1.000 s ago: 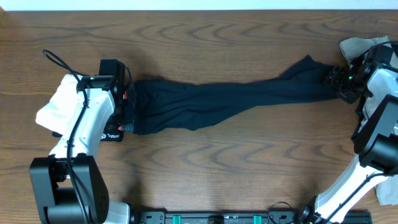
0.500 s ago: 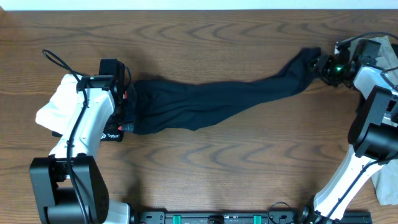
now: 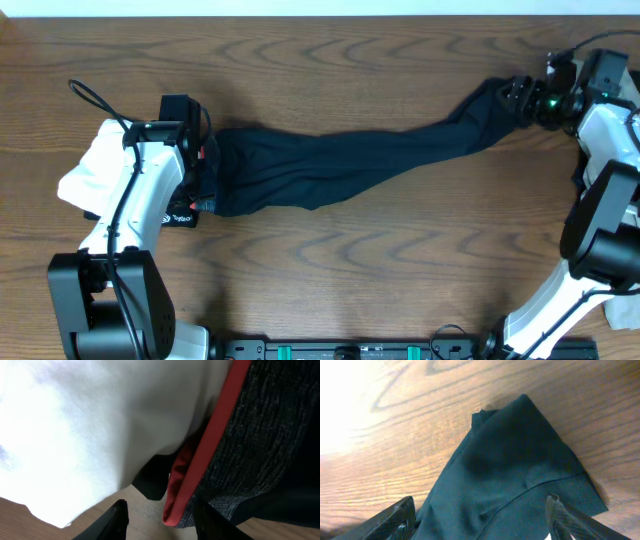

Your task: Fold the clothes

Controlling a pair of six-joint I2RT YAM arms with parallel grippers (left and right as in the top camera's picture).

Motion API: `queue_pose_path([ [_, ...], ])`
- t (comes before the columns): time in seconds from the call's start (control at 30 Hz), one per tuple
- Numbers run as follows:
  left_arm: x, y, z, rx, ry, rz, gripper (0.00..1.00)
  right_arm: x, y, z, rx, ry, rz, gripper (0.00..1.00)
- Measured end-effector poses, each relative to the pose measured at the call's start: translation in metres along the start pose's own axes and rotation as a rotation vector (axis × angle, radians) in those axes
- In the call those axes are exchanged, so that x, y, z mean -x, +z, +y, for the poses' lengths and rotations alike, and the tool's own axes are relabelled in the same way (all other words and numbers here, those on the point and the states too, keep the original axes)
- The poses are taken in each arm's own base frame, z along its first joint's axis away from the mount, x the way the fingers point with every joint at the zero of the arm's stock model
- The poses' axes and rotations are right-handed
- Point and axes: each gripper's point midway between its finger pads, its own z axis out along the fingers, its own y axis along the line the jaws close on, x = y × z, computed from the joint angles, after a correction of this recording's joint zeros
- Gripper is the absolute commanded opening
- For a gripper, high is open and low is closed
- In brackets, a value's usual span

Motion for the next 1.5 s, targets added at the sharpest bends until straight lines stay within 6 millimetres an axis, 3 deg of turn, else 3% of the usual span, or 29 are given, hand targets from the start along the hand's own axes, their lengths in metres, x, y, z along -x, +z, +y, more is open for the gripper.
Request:
queue_pose_path([
  [0.23, -0.001, 0.0, -0.002, -0.013, 0.0, 0.006, 0.45, -0.037, 0.06, 0.006, -0.138, -0.04, 0.089, 0.82],
  [0.27, -0.001, 0.0, -0.003, -0.016, 0.0, 0.007, 0.45, -0.032, 0.063, 0.01, -0.144, -0.047, 0.066, 0.8],
  [0.33, -0.002, -0.002, -0.004, -0.024, -0.001, 0.005, 0.45, -0.029, 0.065, 0.012, -0.163, -0.05, 0.047, 0.68],
  [0.37, -0.001, -0.003, -0.005, -0.033, -0.002, 0.001, 0.45, -0.03, 0.068, 0.01, -0.175, -0.042, 0.048, 0.57],
  [0.43, -0.001, -0.007, -0.006, -0.046, -0.005, -0.01, 0.45, -0.029, 0.068, 0.006, -0.192, -0.034, 0.04, 0.22],
  [0.5, 0.0, -0.013, -0.005, -0.057, -0.009, -0.029, 0.46, -0.033, 0.067, -0.001, -0.225, -0.011, 0.054, 0.03],
  [0.6, 0.001, -0.024, -0.004, -0.074, -0.016, -0.065, 0.46, -0.043, 0.061, -0.013, -0.274, 0.036, 0.097, 0.01],
  [0.7, 0.003, -0.036, -0.003, -0.092, -0.025, -0.105, 0.5, -0.048, 0.047, -0.027, -0.315, 0.086, 0.138, 0.01],
  [0.83, 0.004, -0.053, -0.002, -0.118, -0.036, -0.162, 0.5, -0.048, 0.01, -0.065, -0.391, 0.174, 0.151, 0.01],
  [0.93, 0.004, -0.063, -0.001, -0.14, -0.042, -0.195, 0.5, -0.028, -0.036, -0.088, -0.443, 0.223, 0.077, 0.01],
  [1.0, 0.004, -0.068, -0.001, -0.153, -0.044, -0.21, 0.5, -0.007, -0.075, -0.09, -0.466, 0.233, -0.01, 0.01],
  [1.13, 0.003, -0.073, -0.002, -0.164, -0.046, -0.226, 0.5, 0.023, -0.139, -0.058, -0.447, 0.178, -0.159, 0.01],
  [1.23, 0.003, -0.074, -0.002, -0.165, -0.046, -0.227, 0.51, 0.025, -0.154, -0.025, -0.39, 0.133, -0.177, 0.01],
  [1.4, 0.003, -0.074, -0.002, -0.168, -0.046, -0.226, 0.5, -0.002, -0.123, 0.038, -0.252, 0.035, -0.053, 0.01],
  [1.5, 0.003, -0.074, -0.002, -0.168, -0.045, -0.226, 0.51, -0.028, -0.101, 0.09, -0.172, -0.064, 0.033, 0.01],
])
